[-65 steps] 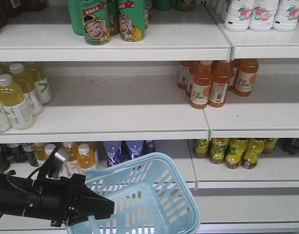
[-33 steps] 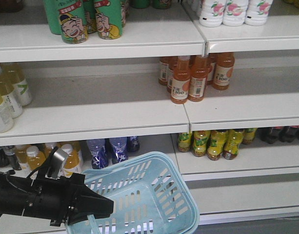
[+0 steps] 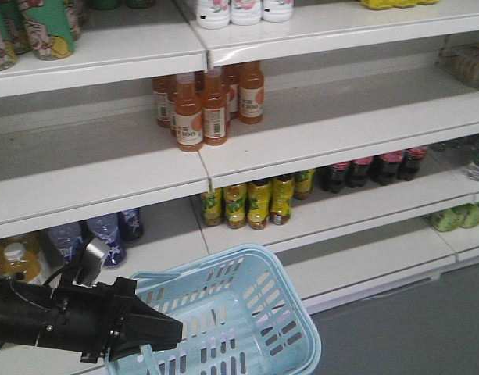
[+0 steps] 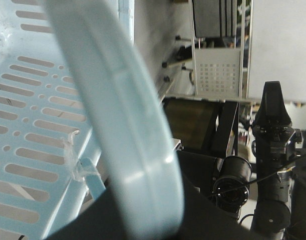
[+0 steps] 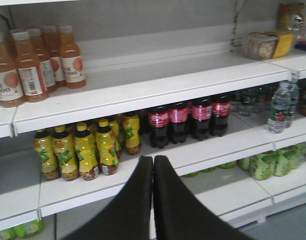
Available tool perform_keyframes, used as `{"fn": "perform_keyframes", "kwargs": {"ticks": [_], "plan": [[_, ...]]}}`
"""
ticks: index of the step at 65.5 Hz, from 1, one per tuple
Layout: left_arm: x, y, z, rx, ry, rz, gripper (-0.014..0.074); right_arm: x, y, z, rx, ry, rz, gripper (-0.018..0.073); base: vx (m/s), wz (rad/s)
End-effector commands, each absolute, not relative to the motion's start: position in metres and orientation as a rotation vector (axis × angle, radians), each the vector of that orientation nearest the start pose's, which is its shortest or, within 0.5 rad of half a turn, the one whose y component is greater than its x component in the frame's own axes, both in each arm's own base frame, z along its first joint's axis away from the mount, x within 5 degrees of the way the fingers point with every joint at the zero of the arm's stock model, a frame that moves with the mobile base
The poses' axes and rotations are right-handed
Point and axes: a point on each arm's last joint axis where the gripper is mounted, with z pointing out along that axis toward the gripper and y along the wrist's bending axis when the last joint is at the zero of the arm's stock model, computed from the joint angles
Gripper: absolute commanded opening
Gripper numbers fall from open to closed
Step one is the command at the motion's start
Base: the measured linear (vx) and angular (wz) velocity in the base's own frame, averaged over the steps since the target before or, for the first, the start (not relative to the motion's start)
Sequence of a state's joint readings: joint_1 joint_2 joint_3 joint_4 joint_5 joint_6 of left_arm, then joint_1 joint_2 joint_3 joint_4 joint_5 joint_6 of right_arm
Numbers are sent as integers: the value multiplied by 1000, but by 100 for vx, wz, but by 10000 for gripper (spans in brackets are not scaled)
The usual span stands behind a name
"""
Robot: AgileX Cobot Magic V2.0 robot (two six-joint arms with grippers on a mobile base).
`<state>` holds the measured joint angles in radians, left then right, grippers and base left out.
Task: Place coke in basket with both arms
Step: 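Hold the basket in the left gripper while the base turns away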
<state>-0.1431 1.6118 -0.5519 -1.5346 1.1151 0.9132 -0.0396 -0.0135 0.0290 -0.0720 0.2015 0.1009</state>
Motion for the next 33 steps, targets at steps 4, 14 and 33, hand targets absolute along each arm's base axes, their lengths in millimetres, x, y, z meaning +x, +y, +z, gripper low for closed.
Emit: {"fn": "perform_keyframes", "kwargs": {"ticks": [4, 14, 33], "plan": [[216, -118, 194, -98, 2442, -1846, -7, 57, -3, 190, 55, 1646, -32, -10, -13, -51], [216, -118, 194, -98, 2442, -1846, -7, 57, -3, 190, 55, 1646, -32, -10, -13, -50], [216, -118, 194, -98, 2442, -1846, -7, 57, -3, 190, 55, 1646, -32, -10, -13, -52]]}}
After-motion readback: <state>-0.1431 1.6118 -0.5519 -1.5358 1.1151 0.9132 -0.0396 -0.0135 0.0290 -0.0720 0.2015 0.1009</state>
